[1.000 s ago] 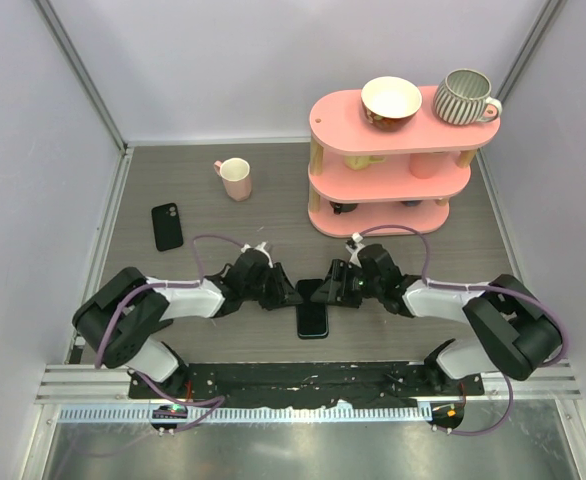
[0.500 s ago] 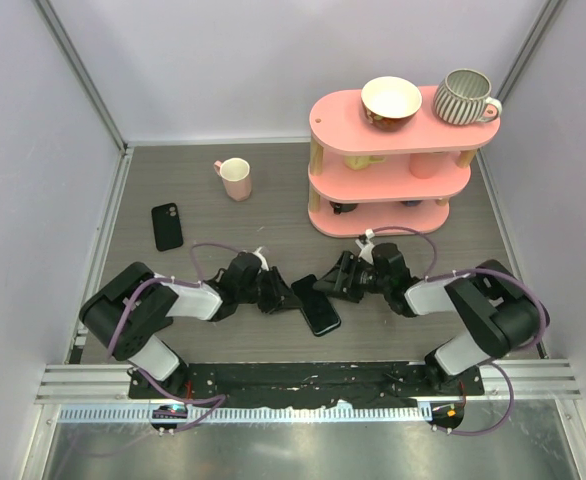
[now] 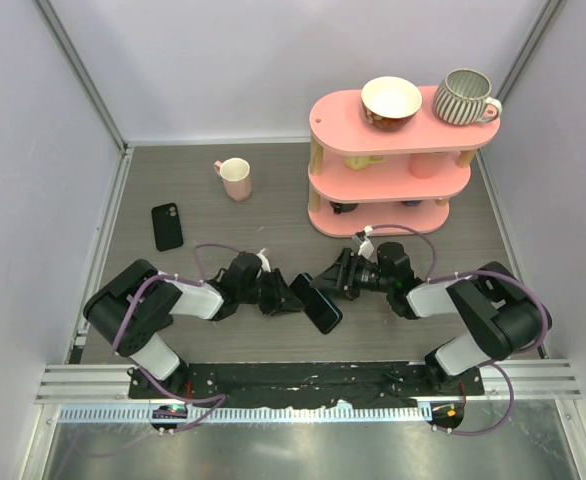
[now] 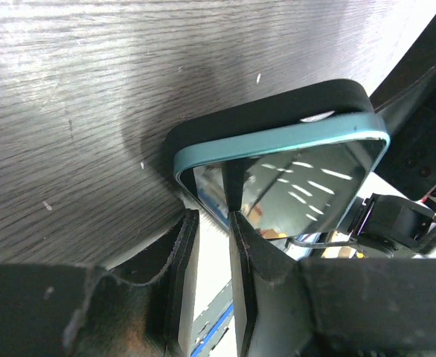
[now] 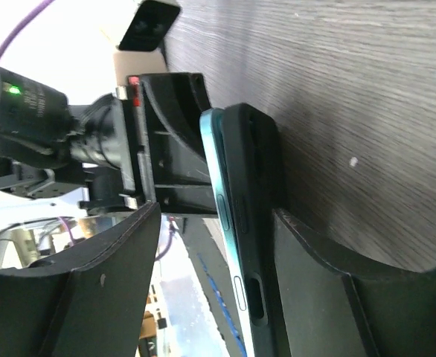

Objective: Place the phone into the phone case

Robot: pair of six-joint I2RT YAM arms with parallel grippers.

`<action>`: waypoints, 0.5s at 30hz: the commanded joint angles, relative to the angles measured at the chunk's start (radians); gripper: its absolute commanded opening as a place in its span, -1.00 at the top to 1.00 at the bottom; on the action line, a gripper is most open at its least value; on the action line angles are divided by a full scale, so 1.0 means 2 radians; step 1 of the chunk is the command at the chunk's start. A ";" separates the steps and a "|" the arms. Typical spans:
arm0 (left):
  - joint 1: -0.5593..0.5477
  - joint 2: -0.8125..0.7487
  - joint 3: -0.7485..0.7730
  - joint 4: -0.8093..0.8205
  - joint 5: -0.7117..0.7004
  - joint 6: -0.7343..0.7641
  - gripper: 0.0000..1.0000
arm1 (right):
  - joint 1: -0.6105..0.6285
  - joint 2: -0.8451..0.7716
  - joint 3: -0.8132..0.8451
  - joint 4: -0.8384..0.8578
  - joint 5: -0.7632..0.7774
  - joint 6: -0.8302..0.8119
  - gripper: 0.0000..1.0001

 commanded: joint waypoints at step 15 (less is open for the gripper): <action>-0.007 0.037 0.015 -0.025 -0.031 0.026 0.46 | 0.011 -0.057 0.043 -0.224 -0.002 -0.134 0.43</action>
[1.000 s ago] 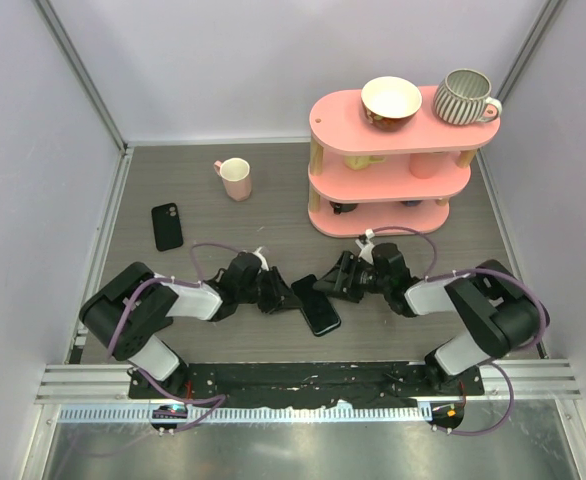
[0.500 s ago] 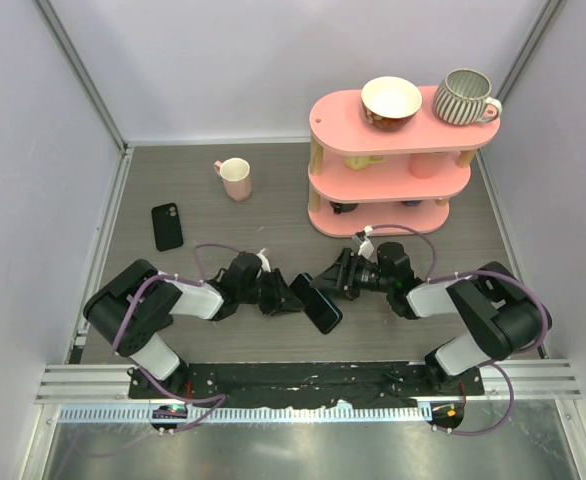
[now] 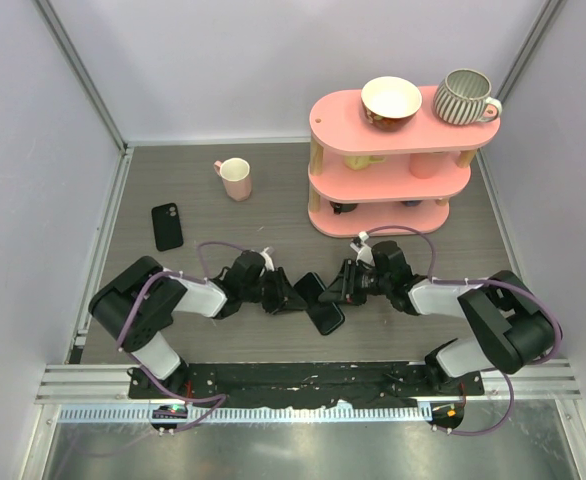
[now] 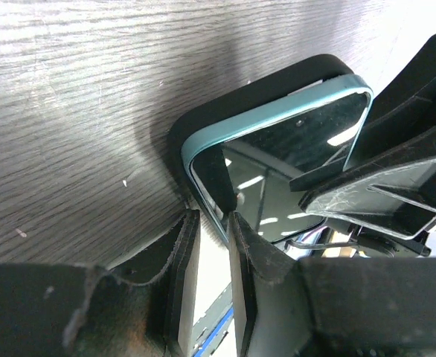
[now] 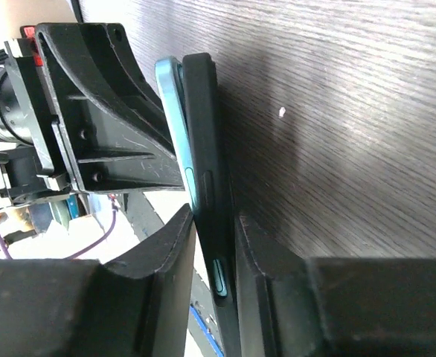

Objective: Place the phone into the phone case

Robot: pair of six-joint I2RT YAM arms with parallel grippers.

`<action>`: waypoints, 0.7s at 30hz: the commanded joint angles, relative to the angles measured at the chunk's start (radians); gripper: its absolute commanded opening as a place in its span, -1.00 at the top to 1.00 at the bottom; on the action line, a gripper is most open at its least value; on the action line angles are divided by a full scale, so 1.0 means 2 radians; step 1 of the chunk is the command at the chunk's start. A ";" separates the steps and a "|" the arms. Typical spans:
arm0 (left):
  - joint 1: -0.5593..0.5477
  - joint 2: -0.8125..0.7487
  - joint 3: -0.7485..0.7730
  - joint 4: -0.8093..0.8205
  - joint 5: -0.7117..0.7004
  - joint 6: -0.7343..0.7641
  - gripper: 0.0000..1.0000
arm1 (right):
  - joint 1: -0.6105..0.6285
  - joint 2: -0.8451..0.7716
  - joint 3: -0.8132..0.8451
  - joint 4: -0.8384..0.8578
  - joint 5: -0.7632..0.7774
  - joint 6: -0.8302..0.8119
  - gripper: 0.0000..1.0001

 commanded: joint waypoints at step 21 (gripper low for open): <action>0.115 -0.307 0.067 -0.226 0.084 0.125 -0.40 | 0.004 -0.178 -0.038 0.263 -0.023 0.131 0.98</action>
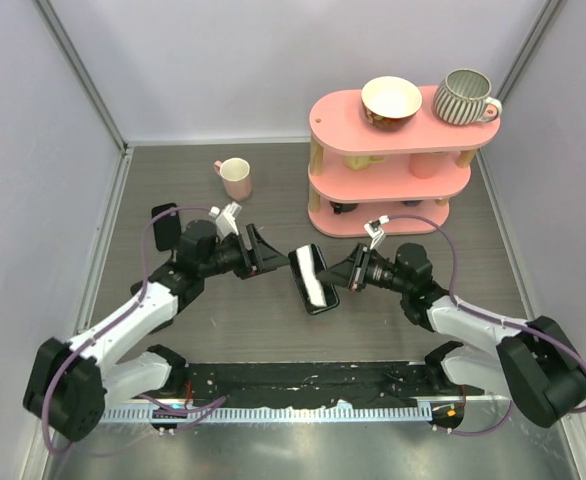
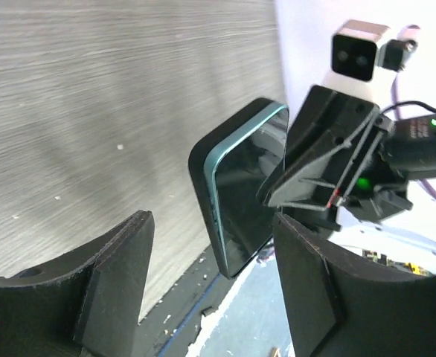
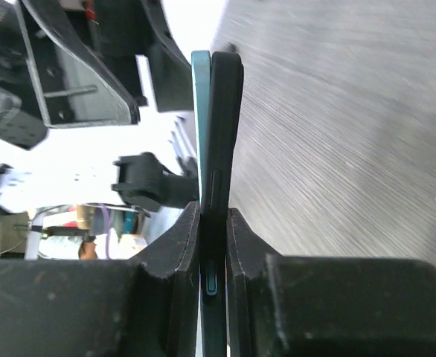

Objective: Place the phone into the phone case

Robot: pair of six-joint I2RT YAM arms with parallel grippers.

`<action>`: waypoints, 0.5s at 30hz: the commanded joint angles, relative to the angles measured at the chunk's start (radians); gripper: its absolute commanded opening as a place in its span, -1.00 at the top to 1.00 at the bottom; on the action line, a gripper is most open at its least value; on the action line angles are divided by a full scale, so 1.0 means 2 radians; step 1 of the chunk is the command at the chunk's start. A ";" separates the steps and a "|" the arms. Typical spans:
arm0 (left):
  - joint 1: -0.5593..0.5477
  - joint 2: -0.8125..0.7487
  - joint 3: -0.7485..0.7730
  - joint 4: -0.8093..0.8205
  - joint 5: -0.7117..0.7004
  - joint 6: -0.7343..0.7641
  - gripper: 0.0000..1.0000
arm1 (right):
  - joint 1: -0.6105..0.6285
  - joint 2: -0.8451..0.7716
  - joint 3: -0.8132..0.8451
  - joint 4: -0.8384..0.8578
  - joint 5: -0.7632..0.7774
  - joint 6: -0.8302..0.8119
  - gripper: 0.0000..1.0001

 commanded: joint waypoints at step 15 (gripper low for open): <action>0.005 -0.058 -0.028 0.178 0.130 -0.061 -0.31 | 0.033 -0.030 -0.001 0.256 -0.031 0.141 0.98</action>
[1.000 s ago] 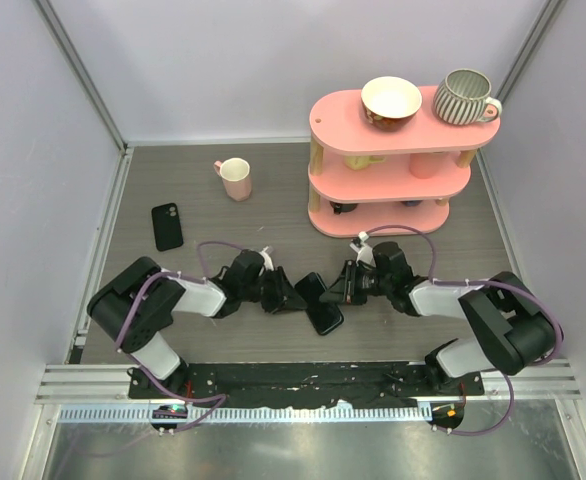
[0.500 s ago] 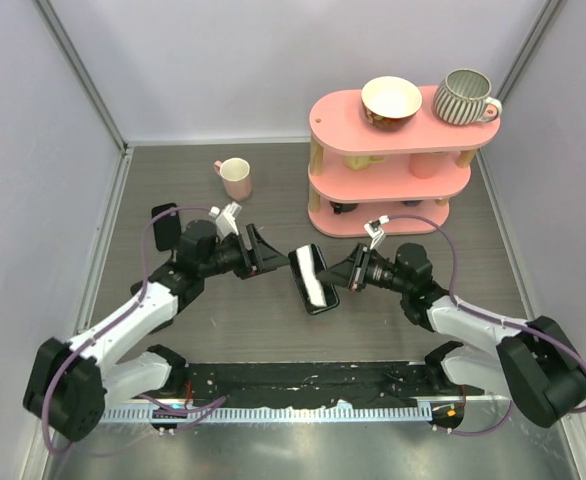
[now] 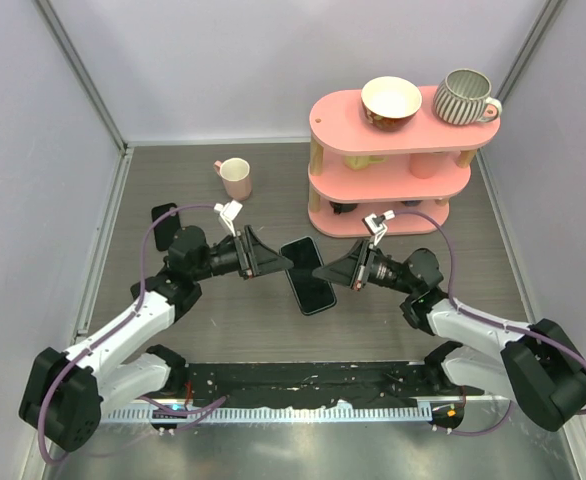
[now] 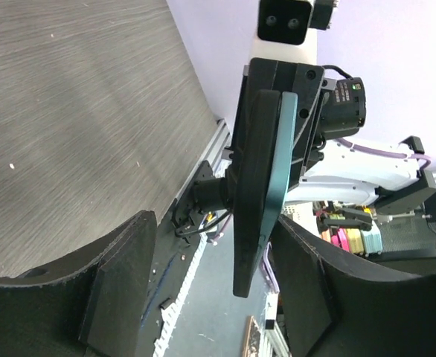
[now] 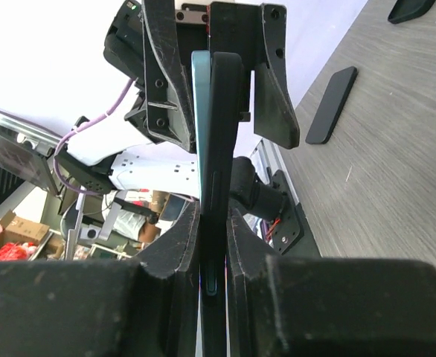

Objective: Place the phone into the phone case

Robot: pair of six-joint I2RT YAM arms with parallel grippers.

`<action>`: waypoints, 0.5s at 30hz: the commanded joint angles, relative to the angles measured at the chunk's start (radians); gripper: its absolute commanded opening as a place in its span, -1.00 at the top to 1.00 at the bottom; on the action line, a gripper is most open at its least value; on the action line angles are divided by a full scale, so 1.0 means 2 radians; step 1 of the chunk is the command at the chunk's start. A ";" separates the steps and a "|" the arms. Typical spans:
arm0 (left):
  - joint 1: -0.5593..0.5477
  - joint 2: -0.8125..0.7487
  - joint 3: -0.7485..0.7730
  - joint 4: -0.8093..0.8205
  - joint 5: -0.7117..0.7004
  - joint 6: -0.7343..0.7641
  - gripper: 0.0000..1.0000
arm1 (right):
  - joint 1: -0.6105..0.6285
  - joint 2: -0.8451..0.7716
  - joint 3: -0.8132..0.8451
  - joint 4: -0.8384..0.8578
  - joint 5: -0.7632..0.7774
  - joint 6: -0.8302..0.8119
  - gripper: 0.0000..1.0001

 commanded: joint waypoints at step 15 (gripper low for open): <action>0.002 0.027 0.029 -0.009 0.046 0.031 0.99 | 0.025 0.018 0.004 0.033 -0.009 -0.012 0.60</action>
